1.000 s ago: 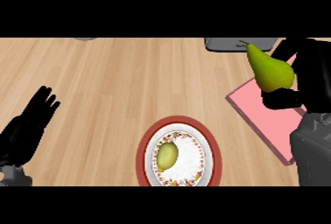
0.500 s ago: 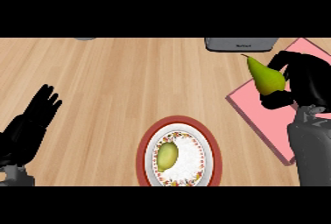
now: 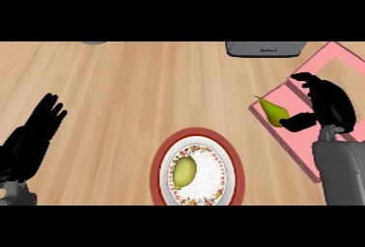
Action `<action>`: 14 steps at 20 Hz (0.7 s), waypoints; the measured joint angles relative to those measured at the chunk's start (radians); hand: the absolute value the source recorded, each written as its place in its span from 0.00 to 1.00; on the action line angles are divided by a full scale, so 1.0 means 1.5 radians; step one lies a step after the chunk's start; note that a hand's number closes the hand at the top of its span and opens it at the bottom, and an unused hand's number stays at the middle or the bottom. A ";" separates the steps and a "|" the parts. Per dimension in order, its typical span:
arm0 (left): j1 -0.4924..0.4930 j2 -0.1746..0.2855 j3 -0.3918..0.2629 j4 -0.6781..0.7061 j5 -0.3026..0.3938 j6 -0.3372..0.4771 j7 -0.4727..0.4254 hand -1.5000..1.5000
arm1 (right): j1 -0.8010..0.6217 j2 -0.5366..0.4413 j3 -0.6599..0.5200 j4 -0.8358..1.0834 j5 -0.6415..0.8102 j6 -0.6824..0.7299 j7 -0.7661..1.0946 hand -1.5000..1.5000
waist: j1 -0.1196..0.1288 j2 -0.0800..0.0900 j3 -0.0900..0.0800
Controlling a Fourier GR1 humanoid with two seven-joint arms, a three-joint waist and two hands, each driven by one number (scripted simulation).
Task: Pick the pear from the plate and place it in the cardboard box
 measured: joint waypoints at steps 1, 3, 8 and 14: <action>-0.003 -0.005 -0.004 0.005 -0.005 0.004 -0.003 0.50 | 0.001 0.003 -0.004 -0.001 -0.010 -0.010 -0.013 0.00 | -0.001 0.000 0.000; -0.006 -0.002 0.000 0.004 -0.001 0.004 0.003 0.50 | 0.010 0.016 -0.016 -0.012 -0.029 -0.046 -0.035 0.00 | -0.002 -0.001 0.000; 0.007 -0.003 0.001 0.004 -0.003 0.001 -0.004 0.50 | 0.003 0.045 -0.102 -0.051 -0.128 -0.123 -0.068 0.00 | -0.005 -0.002 0.000; 0.002 0.001 0.009 0.007 0.004 -0.001 0.000 0.50 | 0.024 0.048 -0.200 -0.106 -0.260 -0.143 -0.085 0.00 | -0.007 -0.002 0.000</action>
